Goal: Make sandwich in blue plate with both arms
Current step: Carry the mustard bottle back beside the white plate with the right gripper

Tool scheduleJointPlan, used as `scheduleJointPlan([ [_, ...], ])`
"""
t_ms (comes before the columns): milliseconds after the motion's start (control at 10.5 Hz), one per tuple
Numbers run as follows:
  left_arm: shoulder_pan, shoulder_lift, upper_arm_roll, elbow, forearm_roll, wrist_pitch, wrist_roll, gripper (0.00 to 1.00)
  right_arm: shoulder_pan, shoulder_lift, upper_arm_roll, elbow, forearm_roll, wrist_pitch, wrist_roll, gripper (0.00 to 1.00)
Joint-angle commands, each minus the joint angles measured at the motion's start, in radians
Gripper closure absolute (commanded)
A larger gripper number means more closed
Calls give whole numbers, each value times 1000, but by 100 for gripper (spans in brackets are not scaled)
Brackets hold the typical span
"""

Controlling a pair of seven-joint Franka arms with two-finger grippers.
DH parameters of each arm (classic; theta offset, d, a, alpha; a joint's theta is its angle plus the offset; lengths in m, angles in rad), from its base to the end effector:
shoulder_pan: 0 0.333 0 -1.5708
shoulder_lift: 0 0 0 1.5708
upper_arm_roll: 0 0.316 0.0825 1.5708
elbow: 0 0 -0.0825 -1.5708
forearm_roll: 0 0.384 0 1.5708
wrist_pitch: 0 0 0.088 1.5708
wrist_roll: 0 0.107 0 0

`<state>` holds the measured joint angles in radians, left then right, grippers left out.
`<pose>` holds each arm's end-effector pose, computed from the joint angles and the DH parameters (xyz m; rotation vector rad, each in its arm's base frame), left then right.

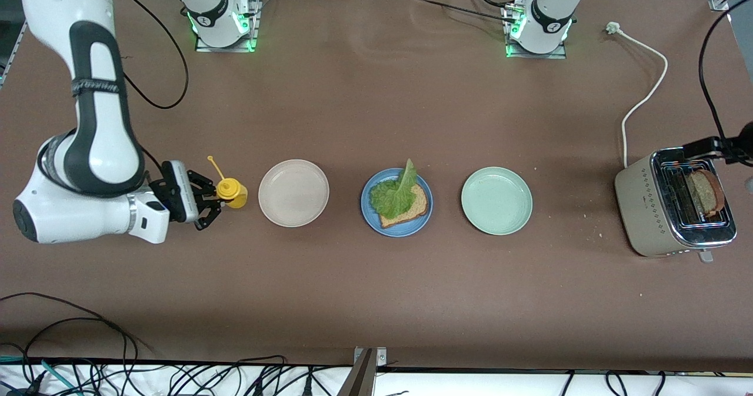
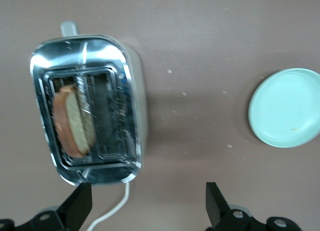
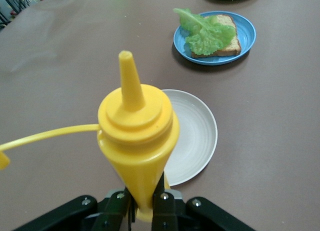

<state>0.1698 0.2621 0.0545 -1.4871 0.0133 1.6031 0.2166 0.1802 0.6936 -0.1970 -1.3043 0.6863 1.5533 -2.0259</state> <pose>0.6104 0.1369 0.5114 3.1279 0.0086 -0.2322 0.6906 0.0876 0.3252 -1.4593 -2.0084 -0.3184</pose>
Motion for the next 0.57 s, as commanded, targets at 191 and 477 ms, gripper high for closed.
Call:
scheduleJointPlan([
  [191,103,147,-2,48,89,127,63,0,-125,131,21,-39,116,-55,-266,84],
  [477,106,190,-1,48,125,175,49,0,-160,185,21,-41,128,-67,-319,84],
])
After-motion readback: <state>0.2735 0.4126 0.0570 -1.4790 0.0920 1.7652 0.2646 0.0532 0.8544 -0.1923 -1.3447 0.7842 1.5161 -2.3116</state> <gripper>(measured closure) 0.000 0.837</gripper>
